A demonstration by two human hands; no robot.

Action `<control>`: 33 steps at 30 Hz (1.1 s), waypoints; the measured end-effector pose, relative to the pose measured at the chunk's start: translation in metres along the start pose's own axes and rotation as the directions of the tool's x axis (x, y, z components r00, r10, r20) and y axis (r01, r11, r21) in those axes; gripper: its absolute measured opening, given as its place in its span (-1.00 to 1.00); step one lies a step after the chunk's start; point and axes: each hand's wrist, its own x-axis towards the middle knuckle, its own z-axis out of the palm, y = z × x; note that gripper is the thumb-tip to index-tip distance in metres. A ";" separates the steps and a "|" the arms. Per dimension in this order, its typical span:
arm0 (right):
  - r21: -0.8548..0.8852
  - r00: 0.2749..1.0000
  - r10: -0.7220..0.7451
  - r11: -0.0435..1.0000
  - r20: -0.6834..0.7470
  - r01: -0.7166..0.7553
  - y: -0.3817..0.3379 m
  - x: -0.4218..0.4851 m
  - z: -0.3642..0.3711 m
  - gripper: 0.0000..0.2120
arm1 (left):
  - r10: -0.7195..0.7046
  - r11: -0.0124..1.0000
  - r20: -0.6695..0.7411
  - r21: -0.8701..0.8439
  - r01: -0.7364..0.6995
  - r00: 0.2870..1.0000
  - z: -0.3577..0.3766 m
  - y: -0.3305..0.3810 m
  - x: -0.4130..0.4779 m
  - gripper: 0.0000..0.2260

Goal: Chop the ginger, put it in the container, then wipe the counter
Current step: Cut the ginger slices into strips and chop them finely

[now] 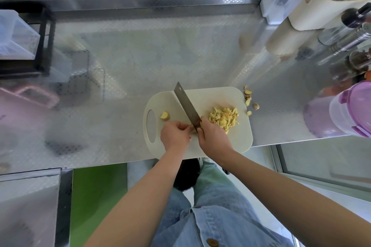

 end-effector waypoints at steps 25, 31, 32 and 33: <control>0.007 1.000 0.009 1.000 -0.003 -0.009 0.000 -0.003 0.001 -0.94 | 0.011 1.000 0.006 -0.025 -0.011 1.000 0.000 -0.004 0.002 -0.76; 0.105 0.997 0.039 0.994 -0.069 -0.032 -0.002 0.000 -0.001 -0.92 | 0.012 0.999 0.004 -0.043 -0.012 1.000 0.000 -0.006 0.002 -0.78; 0.112 0.997 0.034 0.993 -0.074 -0.026 0.000 -0.001 -0.003 -0.92 | 0.004 0.999 0.003 -0.053 -0.004 1.000 0.000 -0.006 0.002 -0.78; 0.113 0.997 0.026 0.993 -0.072 -0.018 0.001 -0.003 -0.005 -0.94 | -0.002 0.998 0.003 -0.062 0.002 1.000 0.000 -0.006 0.002 -0.78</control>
